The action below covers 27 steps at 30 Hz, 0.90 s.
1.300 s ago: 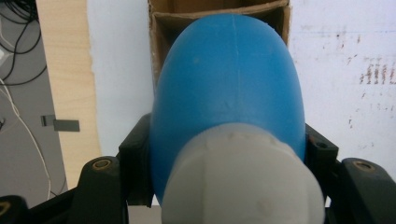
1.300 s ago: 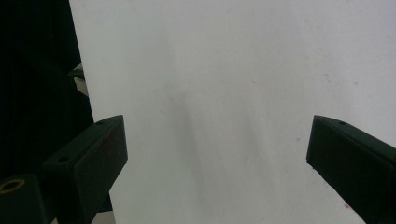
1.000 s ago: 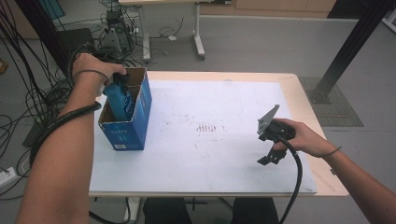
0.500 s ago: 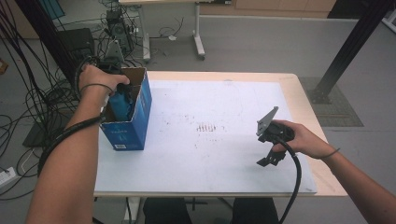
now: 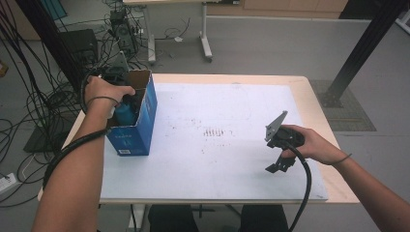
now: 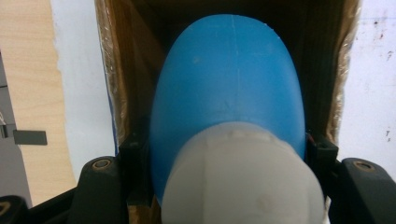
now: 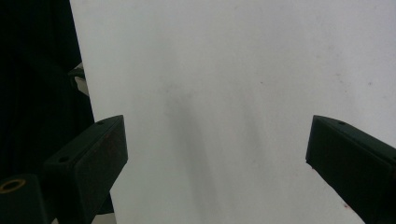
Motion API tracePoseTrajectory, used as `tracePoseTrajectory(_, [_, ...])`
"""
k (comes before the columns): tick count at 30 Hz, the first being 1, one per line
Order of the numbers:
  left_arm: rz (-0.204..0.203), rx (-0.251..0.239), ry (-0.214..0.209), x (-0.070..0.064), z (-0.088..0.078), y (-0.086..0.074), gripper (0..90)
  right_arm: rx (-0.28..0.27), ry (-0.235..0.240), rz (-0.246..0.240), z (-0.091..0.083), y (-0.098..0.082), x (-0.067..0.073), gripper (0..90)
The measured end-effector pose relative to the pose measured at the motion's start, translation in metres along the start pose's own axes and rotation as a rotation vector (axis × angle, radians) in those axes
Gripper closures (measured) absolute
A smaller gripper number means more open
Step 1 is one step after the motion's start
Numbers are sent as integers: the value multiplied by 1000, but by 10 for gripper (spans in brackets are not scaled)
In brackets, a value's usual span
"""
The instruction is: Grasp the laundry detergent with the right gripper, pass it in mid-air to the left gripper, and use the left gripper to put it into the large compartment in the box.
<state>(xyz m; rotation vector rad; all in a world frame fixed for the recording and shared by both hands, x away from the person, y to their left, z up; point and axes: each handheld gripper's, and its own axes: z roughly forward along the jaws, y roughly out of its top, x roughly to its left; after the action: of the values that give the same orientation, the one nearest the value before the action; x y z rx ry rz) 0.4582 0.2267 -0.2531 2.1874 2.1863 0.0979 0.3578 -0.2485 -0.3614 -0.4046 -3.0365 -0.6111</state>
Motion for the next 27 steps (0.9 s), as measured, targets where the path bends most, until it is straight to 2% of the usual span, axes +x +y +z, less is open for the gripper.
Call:
tracePoseTrajectory(12, [-6,20,-2,0,15,-3,376,1,-1,0,0,0,0,56])
tracePoseTrajectory(15, [-9,8,-1,0,16,-3,376,-1,-2,2,0,0,0,55])
tracePoseTrajectory(27, [-4,19,7,-3,17,-3,376,-2,2,1,2,1,0,56])
